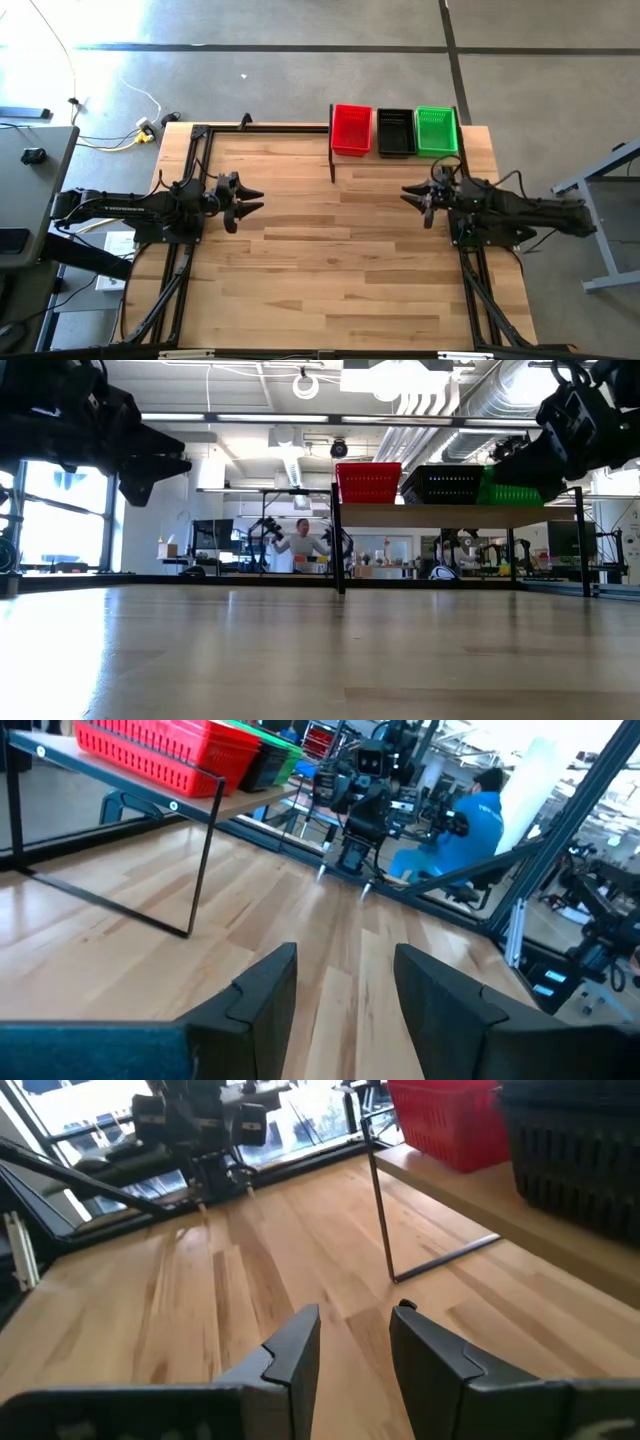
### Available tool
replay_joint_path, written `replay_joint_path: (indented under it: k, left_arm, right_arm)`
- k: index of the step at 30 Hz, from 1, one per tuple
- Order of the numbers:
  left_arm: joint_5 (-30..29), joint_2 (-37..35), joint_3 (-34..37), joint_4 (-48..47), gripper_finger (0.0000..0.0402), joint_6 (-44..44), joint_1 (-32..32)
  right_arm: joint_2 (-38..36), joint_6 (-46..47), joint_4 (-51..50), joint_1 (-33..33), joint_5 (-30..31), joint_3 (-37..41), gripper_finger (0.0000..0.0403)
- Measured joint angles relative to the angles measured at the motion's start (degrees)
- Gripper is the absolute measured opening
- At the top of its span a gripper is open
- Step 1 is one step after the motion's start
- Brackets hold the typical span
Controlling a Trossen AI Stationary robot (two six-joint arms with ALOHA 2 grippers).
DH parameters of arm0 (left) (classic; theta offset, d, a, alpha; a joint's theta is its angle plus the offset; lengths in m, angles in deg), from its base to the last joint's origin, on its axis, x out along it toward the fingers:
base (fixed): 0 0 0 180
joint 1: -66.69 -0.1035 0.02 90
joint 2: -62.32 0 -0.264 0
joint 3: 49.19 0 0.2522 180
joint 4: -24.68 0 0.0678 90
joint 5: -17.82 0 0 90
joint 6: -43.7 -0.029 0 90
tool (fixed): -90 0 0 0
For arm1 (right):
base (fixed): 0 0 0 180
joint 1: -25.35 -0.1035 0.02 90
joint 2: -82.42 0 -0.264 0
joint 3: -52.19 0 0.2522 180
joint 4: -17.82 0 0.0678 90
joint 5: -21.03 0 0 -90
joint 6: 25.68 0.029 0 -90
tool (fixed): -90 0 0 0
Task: Stack baskets on shelf by color
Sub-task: Return to Home Position
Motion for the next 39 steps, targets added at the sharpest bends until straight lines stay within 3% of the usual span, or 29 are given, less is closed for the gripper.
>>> replay_joint_path:
  k: [5,12,25,39]
  left_arm:
    - [0.0,0.0,0.0,0.0,0.0158,-5.6,0.1]
    - [-0.1,0.0,0.0,0.0,0.0158,-20.9,0.1]
    - [4.9,-0.8,0.0,0.0,0.0158,-17.3,2.5]
    - [4.5,-10.4,0.0,2.7,0.0158,-21.1,6.8]
  right_arm:
    - [-5.8,0.4,-0.8,0.0,-1.2,2.1,0.011]
    - [-11.0,0.9,-7.7,0.0,-2.5,2.6,0.011]
    - [-10.9,1.4,-7.9,0.0,-2.8,2.7,0.011]
    - [-10.9,3.7,-7.8,0.0,-2.4,2.7,0.011]
